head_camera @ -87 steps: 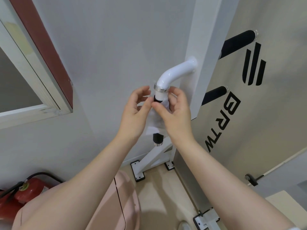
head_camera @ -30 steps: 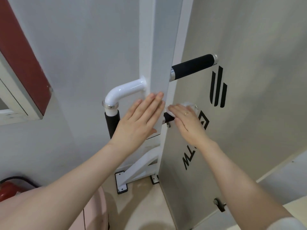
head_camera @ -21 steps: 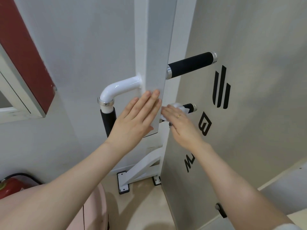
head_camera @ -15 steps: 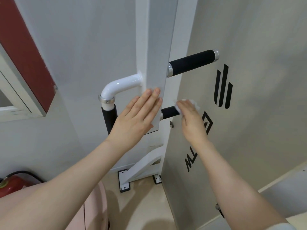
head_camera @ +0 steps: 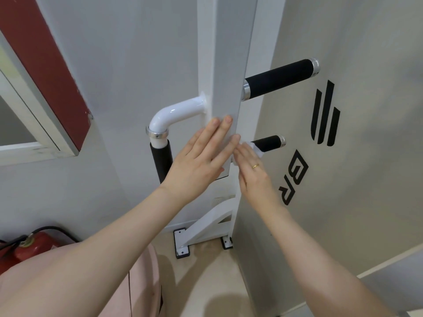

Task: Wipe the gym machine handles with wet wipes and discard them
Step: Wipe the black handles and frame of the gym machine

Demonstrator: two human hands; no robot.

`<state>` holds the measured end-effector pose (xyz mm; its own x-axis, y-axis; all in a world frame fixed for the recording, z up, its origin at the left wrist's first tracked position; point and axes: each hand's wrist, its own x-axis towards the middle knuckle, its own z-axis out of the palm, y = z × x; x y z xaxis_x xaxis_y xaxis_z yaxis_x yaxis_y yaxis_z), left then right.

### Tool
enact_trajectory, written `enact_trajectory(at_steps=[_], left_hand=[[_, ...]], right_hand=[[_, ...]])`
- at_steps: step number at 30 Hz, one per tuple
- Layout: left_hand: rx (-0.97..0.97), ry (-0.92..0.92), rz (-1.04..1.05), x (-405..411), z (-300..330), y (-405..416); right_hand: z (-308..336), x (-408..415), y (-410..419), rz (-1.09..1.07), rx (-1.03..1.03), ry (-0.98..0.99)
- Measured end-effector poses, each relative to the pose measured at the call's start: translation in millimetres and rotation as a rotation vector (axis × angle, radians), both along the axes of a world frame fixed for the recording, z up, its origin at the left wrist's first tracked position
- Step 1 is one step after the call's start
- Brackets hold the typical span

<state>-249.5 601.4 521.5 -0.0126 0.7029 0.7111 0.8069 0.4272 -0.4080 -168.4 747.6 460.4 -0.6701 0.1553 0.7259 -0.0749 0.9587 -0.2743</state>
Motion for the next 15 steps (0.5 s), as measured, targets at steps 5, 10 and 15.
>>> enact_trajectory(at_steps=[5, 10, 15], left_hand=[[-0.003, -0.018, -0.049, 0.2, 0.7, 0.9], [0.038, -0.051, -0.092, 1.3, -2.3, 2.0], [0.033, -0.088, -0.113, 2.3, -1.3, 0.1]], right_hand=[[15.6, -0.1, 17.3, -0.341, -0.561, 0.129], [24.8, -7.8, -8.8, -0.372, -0.71, 0.243], [16.9, -11.6, -20.0, -0.15, -0.417, 0.07]])
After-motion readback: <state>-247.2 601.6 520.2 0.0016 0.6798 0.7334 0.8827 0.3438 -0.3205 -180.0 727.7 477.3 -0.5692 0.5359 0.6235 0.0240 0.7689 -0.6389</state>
